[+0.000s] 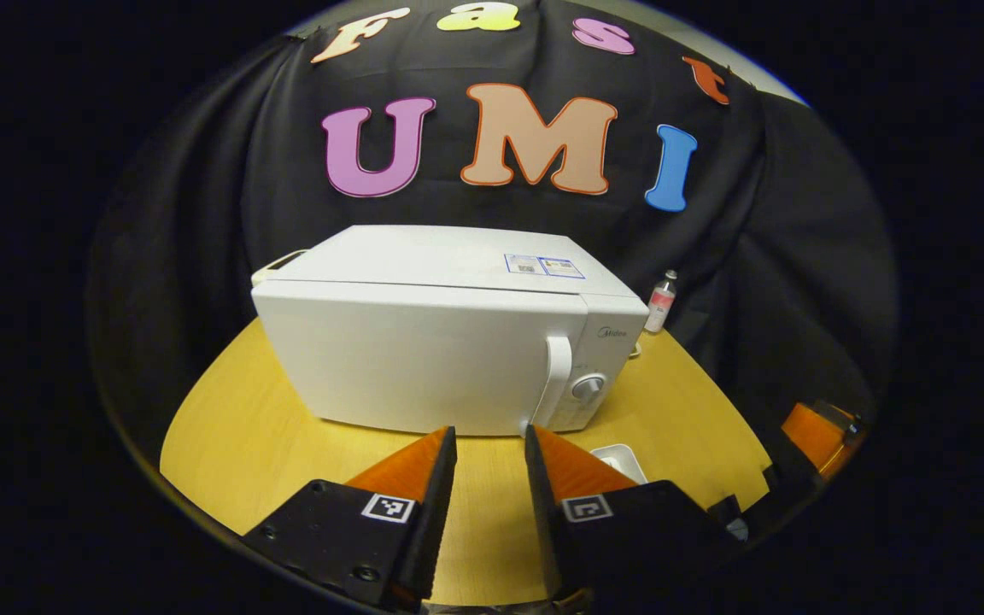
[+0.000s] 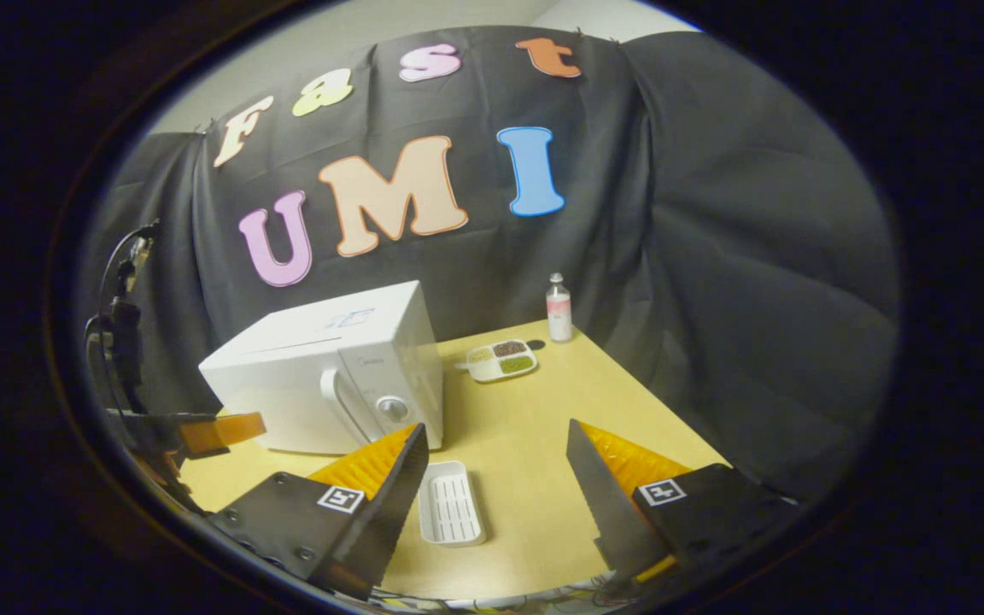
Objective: Open the microwave oven with the left hand, put the food in, and close the microwave oven.
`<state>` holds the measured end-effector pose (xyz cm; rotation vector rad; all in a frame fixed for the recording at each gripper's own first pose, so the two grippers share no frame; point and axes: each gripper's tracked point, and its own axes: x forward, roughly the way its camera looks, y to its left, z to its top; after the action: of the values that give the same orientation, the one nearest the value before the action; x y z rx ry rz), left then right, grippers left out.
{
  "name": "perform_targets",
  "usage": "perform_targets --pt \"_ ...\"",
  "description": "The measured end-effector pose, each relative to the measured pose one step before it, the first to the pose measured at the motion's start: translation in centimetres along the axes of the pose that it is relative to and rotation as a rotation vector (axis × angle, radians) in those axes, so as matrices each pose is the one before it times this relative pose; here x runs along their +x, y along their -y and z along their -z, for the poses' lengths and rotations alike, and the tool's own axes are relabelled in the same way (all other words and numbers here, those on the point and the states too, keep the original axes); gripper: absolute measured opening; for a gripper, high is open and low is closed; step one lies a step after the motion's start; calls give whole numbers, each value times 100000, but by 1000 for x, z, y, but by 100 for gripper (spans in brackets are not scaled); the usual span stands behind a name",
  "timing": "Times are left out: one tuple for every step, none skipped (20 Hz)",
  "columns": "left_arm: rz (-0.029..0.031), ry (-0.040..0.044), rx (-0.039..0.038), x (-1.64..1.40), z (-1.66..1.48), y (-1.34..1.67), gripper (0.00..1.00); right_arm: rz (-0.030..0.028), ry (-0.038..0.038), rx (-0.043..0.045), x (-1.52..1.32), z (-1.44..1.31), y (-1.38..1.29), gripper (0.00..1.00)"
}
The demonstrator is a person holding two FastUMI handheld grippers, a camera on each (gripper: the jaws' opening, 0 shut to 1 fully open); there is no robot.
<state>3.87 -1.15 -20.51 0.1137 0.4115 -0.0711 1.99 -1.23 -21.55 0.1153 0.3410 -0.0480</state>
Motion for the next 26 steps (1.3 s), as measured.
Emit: perform_targets --pt "545 -354 -120 -588 26 155 64 -503 -119 -1540 -79 -289 -56 99" --pt "799 501 -204 -660 -154 227 79 -627 427 -953 -321 -415 -45 99" --pt "6 824 -142 -723 -460 24 90 -797 719 -399 -359 -564 -108 99" --pt "-305 1093 -109 -528 -379 -16 95 -635 959 -494 -283 -629 -205 99" --pt "-841 1437 -63 -633 -523 -104 97 -614 1000 -236 -155 -789 -134 99" --pt "-332 1741 -330 -480 -664 15 97 -853 1199 12 -323 -839 -271 92" --pt "201 2146 -289 -447 -743 199 97 -748 1722 5 -199 -1061 -187 92" --pt "-73 2007 -151 -317 -840 -47 97 -717 2046 148 -212 -1216 -245 92" --pt "-337 1995 40 -326 -881 -145 97 -994 2082 157 -288 -1143 -307 92" --pt "-874 2563 282 -260 -1033 -291 96 -645 2329 -327 -420 -1091 -156 99" --pt "-1070 2812 418 -193 -1088 -279 96 -373 2496 -803 -253 -1153 -47 92" --pt "-1193 2795 438 -228 -1000 -322 96 -219 2262 -1394 -180 -1052 -93 92" --pt "-840 2453 337 -195 -780 -249 96 -101 2043 -1213 -215 -909 10 92" --pt "-750 1819 383 -175 -695 -202 96 -639 1513 -600 -400 -767 -45 91" --pt "-915 1879 775 -143 -586 -273 96 -264 1156 -457 -250 -595 72 100" --pt "-964 1740 1161 -112 -512 -262 96 177 1037 -389 -98 -420 223 100" --pt "-522 1422 1322 -126 -431 -219 96 65 543 -183 -232 -200 214 100" --pt "585 303 733 -155 -262 173 96 -66 -219 520 -194 -63 179 99" --pt "909 427 -222 -148 -161 330 96 -14 -237 878 -230 -53 169 99" --pt "968 2 -849 -200 -165 397 96 45 -112 779 -222 -78 282 99" --pt "612 -105 -623 -188 0 286 96 -199 163 634 -189 -186 145 99" --pt "381 -94 -206 -307 -2 242 96 -177 162 118 -147 -12 139 99" --pt "23 -36 139 -25 -55 257 96 -118 200 -442 -182 -51 204 99" --pt "223 -155 325 -91 51 305 96 72 334 -557 -146 30 366 99" --pt "741 -436 208 -101 133 554 96 -242 -321 -431 -127 16 122 99" --pt "672 -367 244 45 102 581 96 -404 -248 -45 -132 186 84 99"
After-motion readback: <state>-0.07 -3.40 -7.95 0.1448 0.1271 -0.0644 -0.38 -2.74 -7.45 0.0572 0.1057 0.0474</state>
